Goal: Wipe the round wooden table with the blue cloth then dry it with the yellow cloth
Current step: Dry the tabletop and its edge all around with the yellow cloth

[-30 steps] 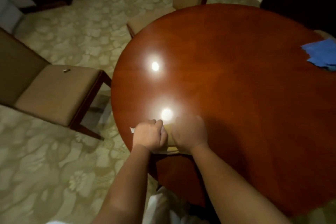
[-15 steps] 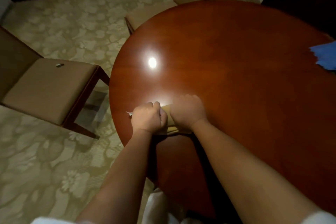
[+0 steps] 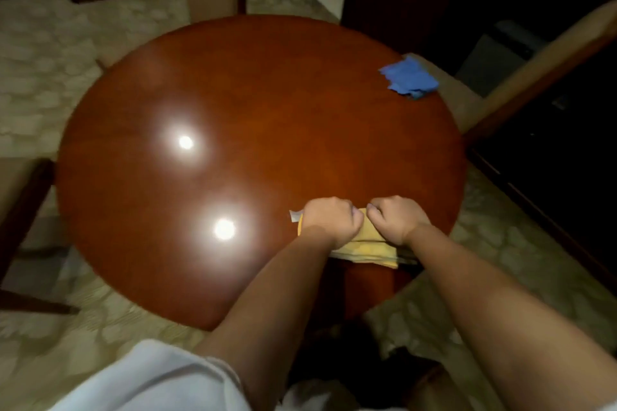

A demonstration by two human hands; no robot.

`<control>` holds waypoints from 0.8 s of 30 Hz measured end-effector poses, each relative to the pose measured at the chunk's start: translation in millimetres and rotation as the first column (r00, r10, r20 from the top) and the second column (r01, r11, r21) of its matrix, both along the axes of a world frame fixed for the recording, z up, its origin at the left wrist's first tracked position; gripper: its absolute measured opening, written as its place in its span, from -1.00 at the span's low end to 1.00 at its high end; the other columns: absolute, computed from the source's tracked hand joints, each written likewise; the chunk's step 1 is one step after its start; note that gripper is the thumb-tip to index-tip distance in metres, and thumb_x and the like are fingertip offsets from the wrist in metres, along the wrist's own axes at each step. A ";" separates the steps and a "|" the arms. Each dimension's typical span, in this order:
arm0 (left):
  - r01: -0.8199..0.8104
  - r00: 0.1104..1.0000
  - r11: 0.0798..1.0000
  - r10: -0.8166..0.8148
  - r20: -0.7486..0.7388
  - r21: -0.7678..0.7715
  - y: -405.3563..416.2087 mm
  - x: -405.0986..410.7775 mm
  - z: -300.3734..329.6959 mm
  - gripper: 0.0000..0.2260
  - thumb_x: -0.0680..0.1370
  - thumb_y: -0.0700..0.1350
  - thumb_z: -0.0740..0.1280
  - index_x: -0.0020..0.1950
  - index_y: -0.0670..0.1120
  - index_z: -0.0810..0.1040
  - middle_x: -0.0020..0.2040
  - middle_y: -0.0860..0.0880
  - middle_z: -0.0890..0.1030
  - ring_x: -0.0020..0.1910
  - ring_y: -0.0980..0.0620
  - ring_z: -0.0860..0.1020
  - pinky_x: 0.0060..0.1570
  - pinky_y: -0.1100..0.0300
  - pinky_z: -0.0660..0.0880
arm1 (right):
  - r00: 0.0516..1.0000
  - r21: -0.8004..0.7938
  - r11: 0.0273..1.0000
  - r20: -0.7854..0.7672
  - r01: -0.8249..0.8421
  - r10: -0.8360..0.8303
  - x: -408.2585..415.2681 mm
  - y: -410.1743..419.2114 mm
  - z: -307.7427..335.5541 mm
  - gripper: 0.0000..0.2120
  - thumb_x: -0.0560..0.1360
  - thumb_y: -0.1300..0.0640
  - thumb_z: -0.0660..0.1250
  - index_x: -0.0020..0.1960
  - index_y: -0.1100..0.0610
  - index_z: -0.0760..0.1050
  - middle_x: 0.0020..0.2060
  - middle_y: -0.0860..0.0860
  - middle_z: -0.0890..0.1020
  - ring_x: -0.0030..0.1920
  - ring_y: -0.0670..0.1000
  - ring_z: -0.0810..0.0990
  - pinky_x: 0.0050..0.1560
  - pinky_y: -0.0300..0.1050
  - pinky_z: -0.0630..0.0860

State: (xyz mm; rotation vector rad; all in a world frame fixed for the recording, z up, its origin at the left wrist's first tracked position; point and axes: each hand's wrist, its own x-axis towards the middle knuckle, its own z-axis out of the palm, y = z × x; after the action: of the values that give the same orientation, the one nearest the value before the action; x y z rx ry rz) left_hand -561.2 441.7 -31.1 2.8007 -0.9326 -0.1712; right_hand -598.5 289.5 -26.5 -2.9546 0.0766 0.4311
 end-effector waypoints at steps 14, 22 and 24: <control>0.353 0.927 0.912 -0.372 0.055 0.206 16.8 -9.8 4.9 -0.64 0.59 0.04 0.04 -0.19 -0.11 0.50 -0.27 -0.07 0.56 -0.29 -0.12 0.51 -0.36 0.16 0.31 | 0.822 0.007 0.896 0.396 0.443 -0.410 -76.8 66.9 -30.4 -0.65 0.39 -0.01 0.08 -0.37 0.17 0.51 -0.47 0.11 0.52 -0.45 0.15 0.51 -0.42 -0.13 0.34; 0.328 0.934 0.915 -0.351 0.062 0.237 121.5 21.7 -3.0 -0.34 0.29 0.17 -0.31 -0.16 -0.09 0.51 -0.14 -0.10 0.64 -0.16 -0.15 0.58 -0.31 0.15 0.33 | 0.826 0.095 0.910 0.392 0.403 -0.406 -42.2 171.3 -30.7 -0.65 0.33 -0.06 0.11 -0.40 0.15 0.51 -0.48 0.10 0.51 -0.47 0.13 0.50 -0.43 -0.18 0.36; 0.275 0.953 0.931 -0.296 0.057 0.240 148.3 24.2 0.8 -0.35 0.27 0.16 -0.33 -0.17 -0.08 0.49 -0.13 -0.11 0.63 -0.13 -0.15 0.58 -0.29 0.16 0.31 | 0.839 0.099 0.931 0.407 0.352 -0.360 -31.0 192.4 -31.2 -0.64 0.34 -0.06 0.11 -0.41 0.15 0.51 -0.49 0.10 0.51 -0.48 0.13 0.49 -0.44 -0.19 0.35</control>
State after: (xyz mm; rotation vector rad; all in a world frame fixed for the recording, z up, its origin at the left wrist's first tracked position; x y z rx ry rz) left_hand -537.0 590.0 -30.3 2.8826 -1.4294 -0.2016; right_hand -629.5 481.9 -57.8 -2.8439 0.5557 -0.2550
